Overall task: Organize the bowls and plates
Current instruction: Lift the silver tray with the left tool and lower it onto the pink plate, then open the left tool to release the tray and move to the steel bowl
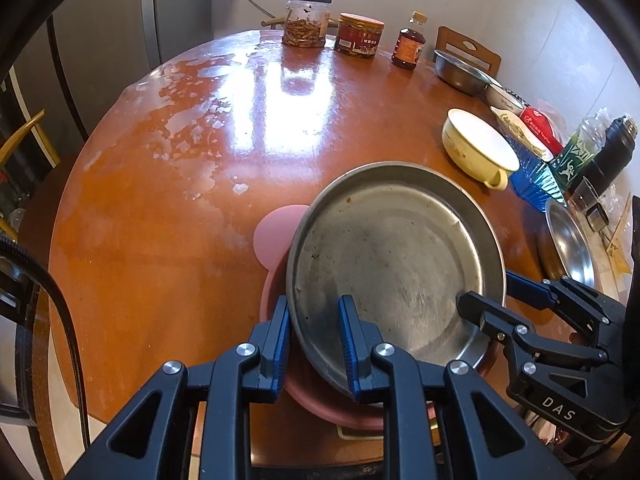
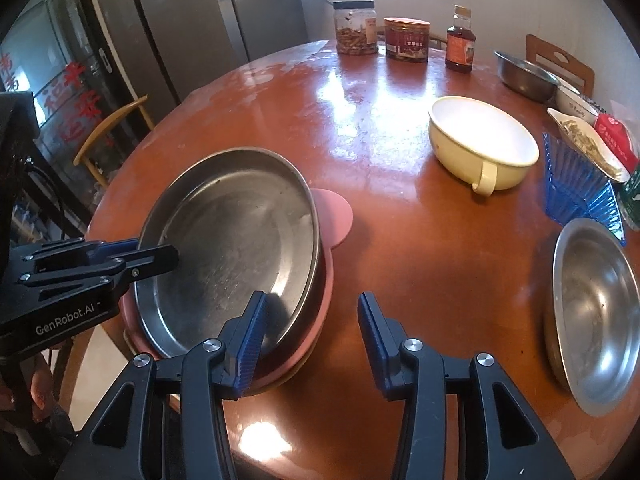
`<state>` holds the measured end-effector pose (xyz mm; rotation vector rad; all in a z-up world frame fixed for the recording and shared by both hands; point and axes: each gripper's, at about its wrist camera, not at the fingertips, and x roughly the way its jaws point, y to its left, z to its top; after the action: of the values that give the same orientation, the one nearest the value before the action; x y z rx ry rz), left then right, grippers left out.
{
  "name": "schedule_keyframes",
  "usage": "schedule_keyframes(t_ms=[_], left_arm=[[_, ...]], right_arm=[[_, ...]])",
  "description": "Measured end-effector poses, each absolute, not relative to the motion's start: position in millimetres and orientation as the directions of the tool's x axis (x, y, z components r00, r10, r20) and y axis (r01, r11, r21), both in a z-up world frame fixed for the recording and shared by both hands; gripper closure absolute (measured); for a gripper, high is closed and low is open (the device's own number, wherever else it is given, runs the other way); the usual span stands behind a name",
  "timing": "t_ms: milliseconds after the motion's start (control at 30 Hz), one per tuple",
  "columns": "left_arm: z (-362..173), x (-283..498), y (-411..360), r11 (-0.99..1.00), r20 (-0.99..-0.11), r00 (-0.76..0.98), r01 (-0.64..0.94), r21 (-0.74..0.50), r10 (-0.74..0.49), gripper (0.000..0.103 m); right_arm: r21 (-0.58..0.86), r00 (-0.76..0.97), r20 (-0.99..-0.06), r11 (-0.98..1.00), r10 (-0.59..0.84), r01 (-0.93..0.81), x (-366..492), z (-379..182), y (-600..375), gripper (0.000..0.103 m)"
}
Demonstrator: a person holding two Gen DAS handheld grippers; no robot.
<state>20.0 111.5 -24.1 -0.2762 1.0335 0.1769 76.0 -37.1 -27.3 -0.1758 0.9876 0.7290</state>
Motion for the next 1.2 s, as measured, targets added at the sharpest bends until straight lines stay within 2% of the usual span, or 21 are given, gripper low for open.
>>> schedule_keyframes(t_ms=[267, 667, 800, 967, 1067, 1200], left_arm=[[-24, 28, 117, 0.946, -0.864, 0.503, -0.29, -0.147, 0.02, 0.078], [-15, 22, 111, 0.943, -0.852, 0.523, -0.297, -0.149, 0.03, 0.06], [-7, 22, 106, 0.945, -0.845, 0.53, -0.305, -0.119, 0.064, 0.051], [9, 17, 100, 0.945, -0.826, 0.557, -0.308, -0.108, 0.087, 0.05], [19, 18, 94, 0.948, -0.814, 0.575, -0.299, -0.108, 0.088, 0.046], [31, 26, 72, 0.962, -0.8, 0.596, -0.255, -0.098, 0.076, 0.044]], right_arm=[[0.161, 0.355, -0.809, 0.758, 0.468, -0.632, 89, -26, -25, 0.055], [0.202, 0.385, -0.775, 0.774, 0.501, -0.599, 95, -8, -47, 0.055], [0.22, 0.413, -0.754, 0.79, 0.51, -0.573, 96, -2, -62, 0.048], [0.225, 0.463, -0.725, 0.811, 0.51, -0.54, 96, 11, -89, 0.048], [0.219, 0.501, -0.709, 0.83, 0.496, -0.513, 97, 19, -108, 0.047], [0.184, 0.565, -0.694, 0.869, 0.445, -0.459, 101, 30, -138, 0.041]])
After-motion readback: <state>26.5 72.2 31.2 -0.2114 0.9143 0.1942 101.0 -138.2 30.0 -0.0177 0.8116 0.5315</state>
